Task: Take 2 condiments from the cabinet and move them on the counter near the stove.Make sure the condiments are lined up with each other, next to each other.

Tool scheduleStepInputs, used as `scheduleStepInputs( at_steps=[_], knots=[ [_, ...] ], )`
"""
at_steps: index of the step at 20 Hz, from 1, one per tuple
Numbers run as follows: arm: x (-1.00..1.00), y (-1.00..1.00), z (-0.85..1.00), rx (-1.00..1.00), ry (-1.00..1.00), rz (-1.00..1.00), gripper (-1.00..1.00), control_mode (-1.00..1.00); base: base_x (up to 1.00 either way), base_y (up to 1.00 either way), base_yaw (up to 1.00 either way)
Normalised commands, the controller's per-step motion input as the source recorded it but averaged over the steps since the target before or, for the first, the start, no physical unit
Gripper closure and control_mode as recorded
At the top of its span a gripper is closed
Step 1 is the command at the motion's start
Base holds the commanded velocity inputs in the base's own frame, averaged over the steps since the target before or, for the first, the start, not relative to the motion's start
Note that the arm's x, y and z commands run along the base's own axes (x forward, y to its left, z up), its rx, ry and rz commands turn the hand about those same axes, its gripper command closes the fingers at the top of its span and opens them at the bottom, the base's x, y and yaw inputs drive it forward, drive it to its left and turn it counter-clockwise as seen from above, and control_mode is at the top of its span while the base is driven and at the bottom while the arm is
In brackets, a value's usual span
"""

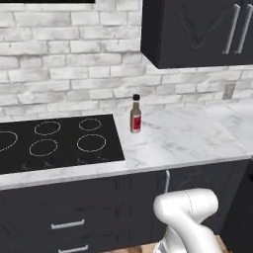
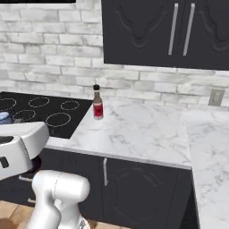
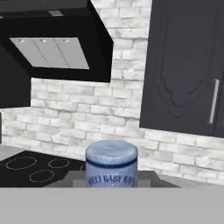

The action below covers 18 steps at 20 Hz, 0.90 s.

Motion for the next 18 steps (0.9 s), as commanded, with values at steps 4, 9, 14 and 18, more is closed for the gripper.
scheduleStepInputs(
  at_steps=[4, 9, 14, 18],
  knots=[
    [0.0, 0.0, 0.0, 0.0, 0.0, 0.0, 1.0, 1.0, 1.0, 0.19, -0.04],
    [0.14, -0.02, -0.08, 0.0, 0.01, 0.02, 1.0, -1.0, 0.77, 0.03, 0.01],
    [0.67, -0.2, -0.58, 0.0, 0.07, 0.2, 1.0, -1.0, 0.0, 0.0, 0.0],
    [0.72, -0.16, -0.55, 0.0, 0.02, 0.28, 1.0, -1.0, 0.0, 0.0, 0.0]
  ],
)
